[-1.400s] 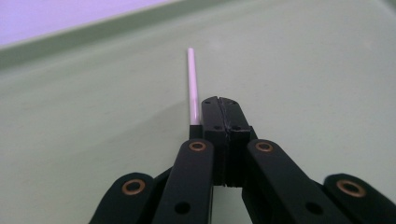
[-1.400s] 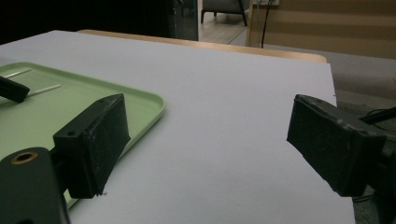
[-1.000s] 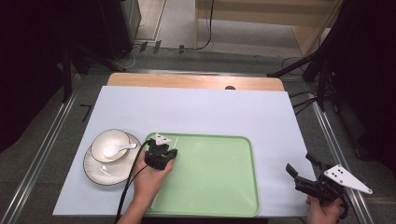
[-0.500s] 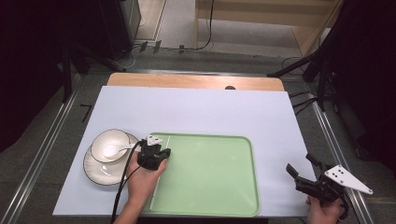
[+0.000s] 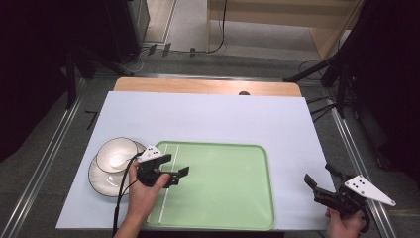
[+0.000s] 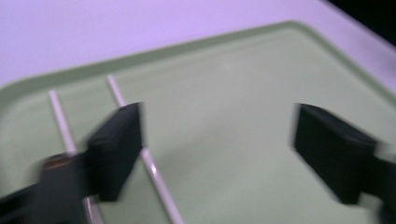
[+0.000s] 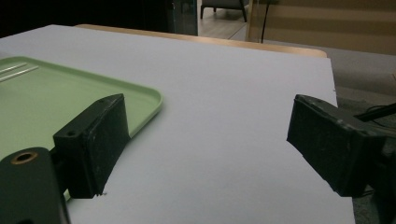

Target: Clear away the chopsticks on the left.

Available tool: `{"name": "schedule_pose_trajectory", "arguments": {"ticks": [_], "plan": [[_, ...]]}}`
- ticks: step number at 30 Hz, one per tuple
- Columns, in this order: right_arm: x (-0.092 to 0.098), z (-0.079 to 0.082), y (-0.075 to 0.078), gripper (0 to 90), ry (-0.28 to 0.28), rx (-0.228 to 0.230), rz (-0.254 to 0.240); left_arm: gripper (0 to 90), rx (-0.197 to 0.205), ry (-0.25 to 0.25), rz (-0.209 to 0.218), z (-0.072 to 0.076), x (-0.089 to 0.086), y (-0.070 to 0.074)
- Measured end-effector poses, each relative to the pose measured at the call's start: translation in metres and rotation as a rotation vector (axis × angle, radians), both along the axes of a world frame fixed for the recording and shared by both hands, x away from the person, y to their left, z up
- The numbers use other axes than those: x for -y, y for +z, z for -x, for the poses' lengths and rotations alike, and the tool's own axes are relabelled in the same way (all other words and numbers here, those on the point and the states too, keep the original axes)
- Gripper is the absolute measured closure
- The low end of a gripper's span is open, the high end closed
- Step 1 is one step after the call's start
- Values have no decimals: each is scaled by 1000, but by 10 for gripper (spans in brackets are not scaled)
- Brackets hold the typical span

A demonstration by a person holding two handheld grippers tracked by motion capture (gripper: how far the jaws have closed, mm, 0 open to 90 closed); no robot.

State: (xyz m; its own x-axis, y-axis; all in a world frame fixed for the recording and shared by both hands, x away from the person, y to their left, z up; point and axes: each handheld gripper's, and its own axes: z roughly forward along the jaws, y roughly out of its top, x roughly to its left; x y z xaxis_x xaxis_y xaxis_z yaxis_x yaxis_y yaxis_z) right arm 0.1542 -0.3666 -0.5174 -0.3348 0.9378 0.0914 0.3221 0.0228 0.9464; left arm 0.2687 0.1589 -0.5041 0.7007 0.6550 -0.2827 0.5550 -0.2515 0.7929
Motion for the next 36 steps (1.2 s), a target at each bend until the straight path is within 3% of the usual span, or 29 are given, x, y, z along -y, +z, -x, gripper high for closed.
{"name": "schedule_pose_trajectory", "arguments": {"ticks": [1, 4, 11, 20, 29, 33, 36], "plan": [[1, 0, 0, 133, -2, 0, 2, 0, 7, -11, 11, 2, -2, 1], [3, 0, -1, 133, -10, -2, -2, 0, 29, -9, -1, 8, -7, 2], [4, 0, -1, 133, -15, -2, 0, 0, 29, -16, 19, 20, -18, 2], [4, 0, -1, 133, -19, -3, 2, 0, 76, -6, 19, 38, -37, 9], [5, 1, -2, 132, -26, -4, 3, 0, 94, 42, 25, 53, -68, 9], [6, 1, -2, 133, -31, -5, 3, 0, 103, 72, 5, 59, -83, 7], [7, 2, -2, 133, -35, -5, 9, 0, 103, 96, 32, 64, -98, 6]]}}
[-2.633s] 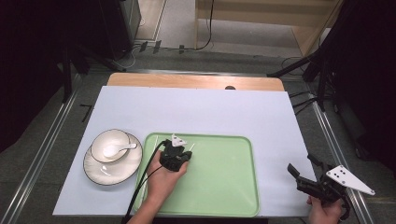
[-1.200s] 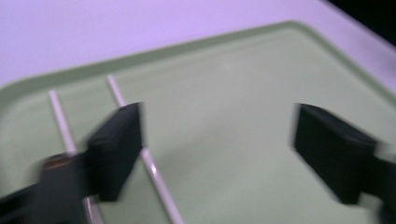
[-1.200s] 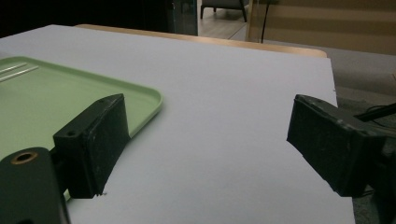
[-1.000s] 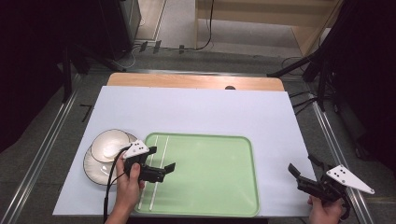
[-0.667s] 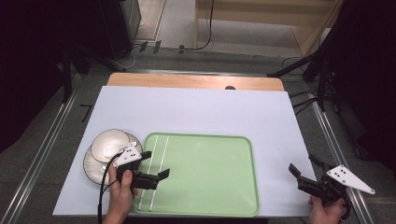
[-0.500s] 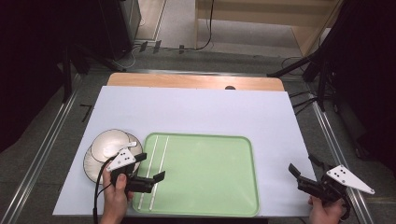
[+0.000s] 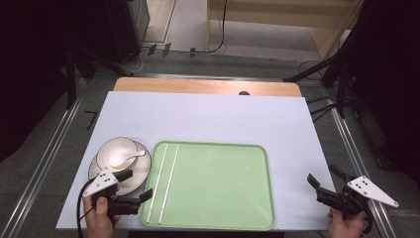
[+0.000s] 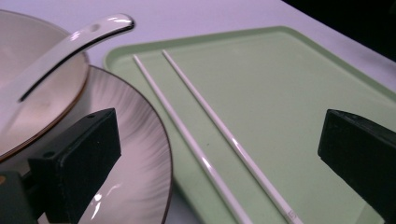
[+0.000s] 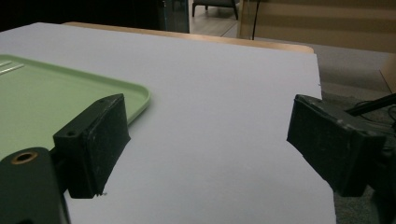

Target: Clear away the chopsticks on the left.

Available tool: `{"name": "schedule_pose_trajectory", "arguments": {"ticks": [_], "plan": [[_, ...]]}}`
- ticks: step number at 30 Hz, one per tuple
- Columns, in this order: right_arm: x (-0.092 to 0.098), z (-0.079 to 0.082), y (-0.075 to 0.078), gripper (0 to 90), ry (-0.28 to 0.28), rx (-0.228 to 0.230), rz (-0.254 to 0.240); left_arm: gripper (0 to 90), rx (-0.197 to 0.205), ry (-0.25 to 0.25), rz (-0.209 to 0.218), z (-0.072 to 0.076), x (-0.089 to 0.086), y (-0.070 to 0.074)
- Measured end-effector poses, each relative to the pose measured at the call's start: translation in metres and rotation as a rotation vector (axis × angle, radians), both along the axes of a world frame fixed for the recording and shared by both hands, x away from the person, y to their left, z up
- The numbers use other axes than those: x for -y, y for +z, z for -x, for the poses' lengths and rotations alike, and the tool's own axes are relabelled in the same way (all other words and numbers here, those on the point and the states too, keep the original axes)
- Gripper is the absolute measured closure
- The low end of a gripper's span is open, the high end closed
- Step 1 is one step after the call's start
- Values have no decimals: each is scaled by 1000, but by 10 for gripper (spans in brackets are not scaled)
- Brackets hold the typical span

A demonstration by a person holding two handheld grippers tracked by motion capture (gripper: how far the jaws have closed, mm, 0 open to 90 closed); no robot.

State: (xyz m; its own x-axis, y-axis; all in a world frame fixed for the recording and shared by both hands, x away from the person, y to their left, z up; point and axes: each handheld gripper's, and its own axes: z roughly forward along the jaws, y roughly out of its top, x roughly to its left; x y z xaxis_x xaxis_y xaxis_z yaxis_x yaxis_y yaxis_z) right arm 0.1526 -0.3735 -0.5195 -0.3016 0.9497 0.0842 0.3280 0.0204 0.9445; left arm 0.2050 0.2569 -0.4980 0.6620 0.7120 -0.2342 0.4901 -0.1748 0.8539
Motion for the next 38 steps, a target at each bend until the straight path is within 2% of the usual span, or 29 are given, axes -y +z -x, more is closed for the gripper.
{"name": "schedule_pose_trajectory", "arguments": {"ticks": [4, 8, 12, 14, 16, 18, 19, 22, 27, 35, 38], "plan": [[1, 0, -1, 133, -9, -8, 3, 0, 8, 9, 7, 3, -15, 1], [-1, -1, -1, 133, -12, -12, 15, 0, 21, -5, 9, 5, -26, 5], [-4, -2, -1, 133, -9, -15, 32, 0, 29, -5, -1, 9, -35, 6], [-5, -3, -2, 133, -9, -23, 39, 0, 23, 22, 22, 9, -48, 5], [-5, -3, -2, 133, -11, -22, 38, 0, 19, 46, 64, 7, -56, 4], [-5, -3, -1, 132, -15, -23, 38, 14, 21, 53, 75, 7, -59, 4], [-5, -3, -1, 133, -15, -23, 38, 29, 28, 75, 68, 7, -62, 5], [-6, -3, -1, 133, -13, -24, 47, 44, 34, 85, 73, 7, -64, 5], [-5, -4, -3, 133, -25, -31, 30, 43, 35, 80, 77, 8, -65, 7], [-8, -10, -5, 133, -45, -42, 31, 44, 34, 87, 82, 6, -68, 8], [-11, -11, -6, 133, -35, -48, 47, 44, 31, 89, 92, 5, -69, 8]]}}
